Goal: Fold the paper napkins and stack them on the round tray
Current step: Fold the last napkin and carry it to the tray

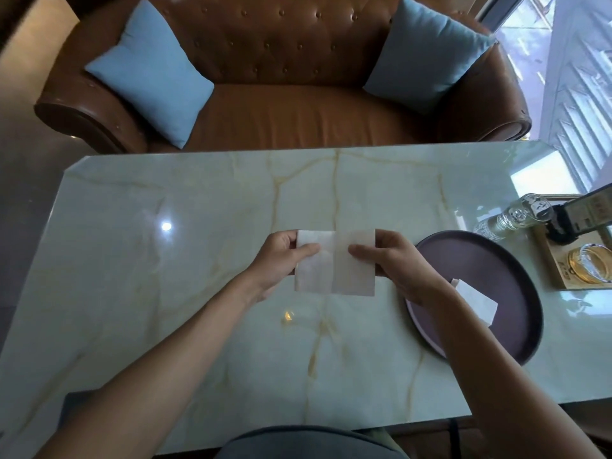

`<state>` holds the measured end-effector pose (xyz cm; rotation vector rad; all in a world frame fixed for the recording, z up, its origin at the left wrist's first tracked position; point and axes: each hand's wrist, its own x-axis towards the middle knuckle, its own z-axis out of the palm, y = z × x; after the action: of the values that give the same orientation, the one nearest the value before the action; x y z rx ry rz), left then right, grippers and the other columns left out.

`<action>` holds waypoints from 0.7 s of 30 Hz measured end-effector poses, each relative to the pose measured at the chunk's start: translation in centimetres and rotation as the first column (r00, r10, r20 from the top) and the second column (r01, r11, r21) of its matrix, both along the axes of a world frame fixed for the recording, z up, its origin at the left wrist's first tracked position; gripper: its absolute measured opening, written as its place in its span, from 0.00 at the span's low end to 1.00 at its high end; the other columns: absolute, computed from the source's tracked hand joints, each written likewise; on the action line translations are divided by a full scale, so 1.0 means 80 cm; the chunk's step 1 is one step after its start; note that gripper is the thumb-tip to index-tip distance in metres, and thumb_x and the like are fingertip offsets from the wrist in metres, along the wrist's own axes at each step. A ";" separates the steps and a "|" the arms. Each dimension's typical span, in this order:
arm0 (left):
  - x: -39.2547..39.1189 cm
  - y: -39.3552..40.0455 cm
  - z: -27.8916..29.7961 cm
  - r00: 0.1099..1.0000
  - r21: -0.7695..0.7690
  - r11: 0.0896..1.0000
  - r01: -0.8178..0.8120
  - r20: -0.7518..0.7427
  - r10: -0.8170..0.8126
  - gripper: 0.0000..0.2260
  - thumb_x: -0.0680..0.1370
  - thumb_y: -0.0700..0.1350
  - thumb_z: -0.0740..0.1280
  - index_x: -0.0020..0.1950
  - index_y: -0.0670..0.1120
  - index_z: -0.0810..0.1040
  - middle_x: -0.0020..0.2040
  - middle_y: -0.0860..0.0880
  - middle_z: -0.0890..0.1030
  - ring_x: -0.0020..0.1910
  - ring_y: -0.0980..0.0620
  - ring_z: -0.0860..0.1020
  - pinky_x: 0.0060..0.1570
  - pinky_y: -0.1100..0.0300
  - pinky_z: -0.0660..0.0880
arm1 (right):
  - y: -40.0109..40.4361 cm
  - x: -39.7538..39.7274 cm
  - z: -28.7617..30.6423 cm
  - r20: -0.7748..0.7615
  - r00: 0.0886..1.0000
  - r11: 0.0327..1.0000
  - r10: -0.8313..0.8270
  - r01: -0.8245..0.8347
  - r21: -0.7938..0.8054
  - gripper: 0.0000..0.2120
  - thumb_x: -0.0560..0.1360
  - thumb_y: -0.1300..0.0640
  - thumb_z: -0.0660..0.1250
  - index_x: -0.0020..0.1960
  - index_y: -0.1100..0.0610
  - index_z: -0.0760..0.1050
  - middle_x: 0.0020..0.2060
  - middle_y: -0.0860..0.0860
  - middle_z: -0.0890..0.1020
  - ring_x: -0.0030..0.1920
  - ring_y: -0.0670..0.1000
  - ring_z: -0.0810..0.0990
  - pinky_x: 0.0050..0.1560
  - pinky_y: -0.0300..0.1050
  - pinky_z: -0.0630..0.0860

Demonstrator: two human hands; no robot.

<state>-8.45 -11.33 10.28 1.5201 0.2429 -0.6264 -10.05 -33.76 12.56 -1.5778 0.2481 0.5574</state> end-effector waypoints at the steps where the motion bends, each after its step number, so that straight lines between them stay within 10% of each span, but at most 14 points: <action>1: -0.002 -0.003 -0.004 1.000 0.008 1.000 -0.030 0.008 0.029 0.06 0.79 0.41 0.70 0.55 0.43 0.84 0.45 0.49 0.87 0.41 0.55 0.84 0.45 0.57 0.80 | 0.002 -0.001 0.004 0.003 1.000 1.000 0.020 -0.020 -0.003 0.07 0.80 0.59 0.69 0.56 0.60 0.83 0.46 0.54 0.87 0.44 0.53 0.85 0.46 0.49 0.83; 8: -0.015 -0.024 -0.016 0.987 -0.120 0.983 -0.139 -0.094 0.128 0.12 0.84 0.46 0.61 0.53 0.45 0.84 0.46 0.46 0.86 0.44 0.46 0.83 0.47 0.52 0.81 | 0.014 -0.013 0.022 -0.030 0.989 0.989 0.142 -0.141 0.040 0.14 0.82 0.52 0.68 0.59 0.62 0.80 0.50 0.58 0.87 0.46 0.57 0.87 0.48 0.49 0.83; 12: -0.014 -0.030 -0.018 0.936 -0.316 0.908 -0.275 -0.304 0.178 0.25 0.83 0.61 0.57 0.63 0.42 0.80 0.53 0.45 0.85 0.51 0.48 0.83 0.55 0.51 0.78 | 0.010 -0.014 0.000 0.086 0.996 0.982 -0.009 0.025 -0.189 0.07 0.79 0.54 0.71 0.50 0.58 0.82 0.37 0.49 0.82 0.35 0.46 0.78 0.40 0.45 0.76; 15: -0.014 -0.036 -0.017 0.961 -0.317 0.919 -0.232 -0.219 0.167 0.20 0.83 0.55 0.62 0.63 0.41 0.80 0.54 0.44 0.85 0.52 0.48 0.84 0.56 0.50 0.79 | 0.011 -0.017 -0.017 0.118 0.989 0.915 -0.083 0.123 -0.384 0.13 0.76 0.46 0.74 0.53 0.54 0.79 0.37 0.44 0.79 0.33 0.41 0.75 0.36 0.35 0.73; 21: -0.008 -0.042 -0.016 0.987 -0.243 0.957 -0.160 -0.059 0.150 0.08 0.83 0.44 0.65 0.57 0.41 0.81 0.51 0.42 0.83 0.52 0.46 0.81 0.55 0.52 0.81 | 0.003 -0.018 -0.025 0.025 0.999 0.980 -0.043 0.048 -0.194 0.09 0.80 0.56 0.70 0.46 0.61 0.81 0.35 0.51 0.85 0.35 0.51 0.83 0.43 0.49 0.79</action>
<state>-9.11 -14.72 9.03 1.2367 0.3006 -0.5403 -11.52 -33.53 10.59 -1.7614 0.3301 0.4922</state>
